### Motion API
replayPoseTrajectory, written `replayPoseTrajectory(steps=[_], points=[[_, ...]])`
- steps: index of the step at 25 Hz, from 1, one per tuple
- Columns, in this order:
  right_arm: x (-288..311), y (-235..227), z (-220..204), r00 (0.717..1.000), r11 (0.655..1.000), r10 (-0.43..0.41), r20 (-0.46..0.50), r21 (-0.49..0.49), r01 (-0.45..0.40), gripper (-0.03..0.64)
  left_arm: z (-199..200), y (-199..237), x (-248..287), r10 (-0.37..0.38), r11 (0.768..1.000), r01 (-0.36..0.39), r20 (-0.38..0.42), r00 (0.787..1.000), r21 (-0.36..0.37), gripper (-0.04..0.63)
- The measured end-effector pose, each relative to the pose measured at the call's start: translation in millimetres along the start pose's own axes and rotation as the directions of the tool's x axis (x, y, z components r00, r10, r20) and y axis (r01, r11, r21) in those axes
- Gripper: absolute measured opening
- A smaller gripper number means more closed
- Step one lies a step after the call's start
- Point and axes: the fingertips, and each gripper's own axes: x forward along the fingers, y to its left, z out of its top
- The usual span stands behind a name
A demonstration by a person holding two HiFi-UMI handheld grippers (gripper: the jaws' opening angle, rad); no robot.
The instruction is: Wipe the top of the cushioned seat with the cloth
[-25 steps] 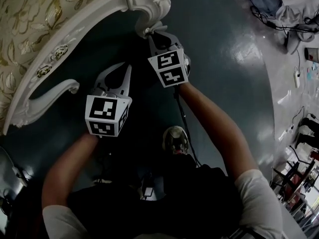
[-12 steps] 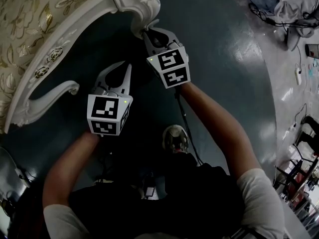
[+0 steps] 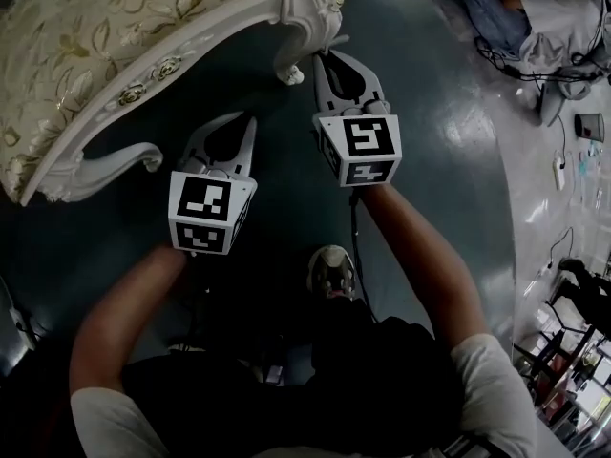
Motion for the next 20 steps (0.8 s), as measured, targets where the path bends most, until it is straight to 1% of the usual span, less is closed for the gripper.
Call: replayPoseTrajectory(steps=[6, 13, 15, 18, 20], points=[[-17.5, -11.2, 33.0, 0.998, 0.999, -0.024, 0.049, -0.031, 0.025, 0.028, 14.8, -6.0, -3.2, -0.01, 1.0, 0.009, 0.037, 0.999, 0.021, 0.014], [-33.1, -6.3, 57.7, 0.998, 0.998, -0.009, 0.067, -0.069, 0.014, 0.028, 32.5, -12.8, -1.3, -0.03, 0.999, 0.028, 0.077, 0.997, 0.024, 0.014], [-36.0, -5.9, 68.2, 0.997, 0.998, 0.003, 0.074, -0.07, 0.002, 0.028, 42.7, -15.5, -2.5, -0.035, 0.999, 0.031, 0.111, 0.993, 0.038, 0.014], [-39.7, -4.7, 85.4, 0.996, 0.996, 0.024, 0.087, -0.092, -0.016, 0.028, 67.0, -17.4, -6.9, -0.042, 0.996, 0.027, 0.186, 0.982, 0.081, 0.014], [-43.7, -4.0, 97.4, 0.994, 0.993, 0.033, 0.102, -0.115, -0.021, 0.028, 77.8, -18.0, -8.1, -0.049, 0.996, 0.033, 0.208, 0.977, 0.08, 0.014]])
